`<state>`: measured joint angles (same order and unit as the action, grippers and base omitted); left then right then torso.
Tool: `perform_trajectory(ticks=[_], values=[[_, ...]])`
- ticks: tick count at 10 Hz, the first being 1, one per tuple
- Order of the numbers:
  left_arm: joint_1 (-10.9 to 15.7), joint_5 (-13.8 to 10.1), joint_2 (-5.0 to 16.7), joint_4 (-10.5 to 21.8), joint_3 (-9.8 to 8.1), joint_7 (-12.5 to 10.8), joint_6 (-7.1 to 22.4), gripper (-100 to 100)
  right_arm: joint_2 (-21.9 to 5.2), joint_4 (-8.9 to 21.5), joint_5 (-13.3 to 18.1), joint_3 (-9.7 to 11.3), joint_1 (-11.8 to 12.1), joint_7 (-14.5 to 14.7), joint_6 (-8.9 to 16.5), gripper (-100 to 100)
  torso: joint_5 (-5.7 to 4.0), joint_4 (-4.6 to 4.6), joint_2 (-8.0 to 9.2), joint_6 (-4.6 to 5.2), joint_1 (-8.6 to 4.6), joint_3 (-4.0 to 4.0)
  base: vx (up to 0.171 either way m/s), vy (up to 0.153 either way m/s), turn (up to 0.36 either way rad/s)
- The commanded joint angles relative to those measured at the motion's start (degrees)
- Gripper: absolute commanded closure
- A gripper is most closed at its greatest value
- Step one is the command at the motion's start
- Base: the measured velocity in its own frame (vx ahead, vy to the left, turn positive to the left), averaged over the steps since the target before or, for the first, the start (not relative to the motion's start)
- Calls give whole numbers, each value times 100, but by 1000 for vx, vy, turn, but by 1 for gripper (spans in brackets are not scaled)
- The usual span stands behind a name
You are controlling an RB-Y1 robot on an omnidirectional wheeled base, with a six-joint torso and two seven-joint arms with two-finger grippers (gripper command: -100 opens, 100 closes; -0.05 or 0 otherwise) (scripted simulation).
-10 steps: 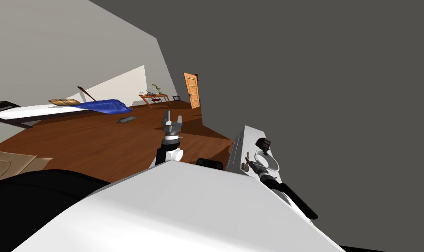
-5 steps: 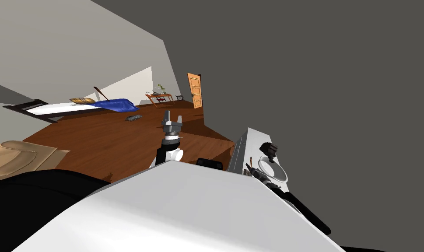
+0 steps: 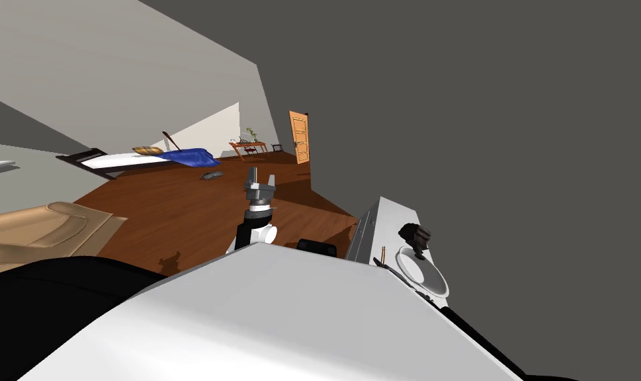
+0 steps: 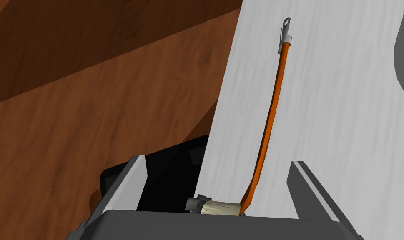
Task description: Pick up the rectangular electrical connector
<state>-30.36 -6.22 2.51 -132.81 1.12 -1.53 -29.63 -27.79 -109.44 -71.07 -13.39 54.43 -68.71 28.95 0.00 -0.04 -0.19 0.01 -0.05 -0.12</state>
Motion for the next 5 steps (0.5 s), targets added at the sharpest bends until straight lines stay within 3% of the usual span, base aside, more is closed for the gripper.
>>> perform_trajectory(ticks=[1,3,4,5], values=[[0,0,0,0,0,0,0,0,-69,43,-223,-49,73,-81,135,-100,0,0,0,0,0,0,48,-23,71],[0,0,0,0,0,0,0,0,-162,129,-639,-146,389,-352,484,-100,0,0,1,0,-4,1,72,-46,168],[0,0,0,0,0,0,0,0,-162,129,-639,-146,389,-352,550,-100,-2,-1,-7,-1,-12,-4,65,-45,59],[-1,0,0,0,-1,0,0,0,-201,170,-822,-188,535,-464,738,-100,-2,-1,-4,2,-6,-3,55,-32,89]])
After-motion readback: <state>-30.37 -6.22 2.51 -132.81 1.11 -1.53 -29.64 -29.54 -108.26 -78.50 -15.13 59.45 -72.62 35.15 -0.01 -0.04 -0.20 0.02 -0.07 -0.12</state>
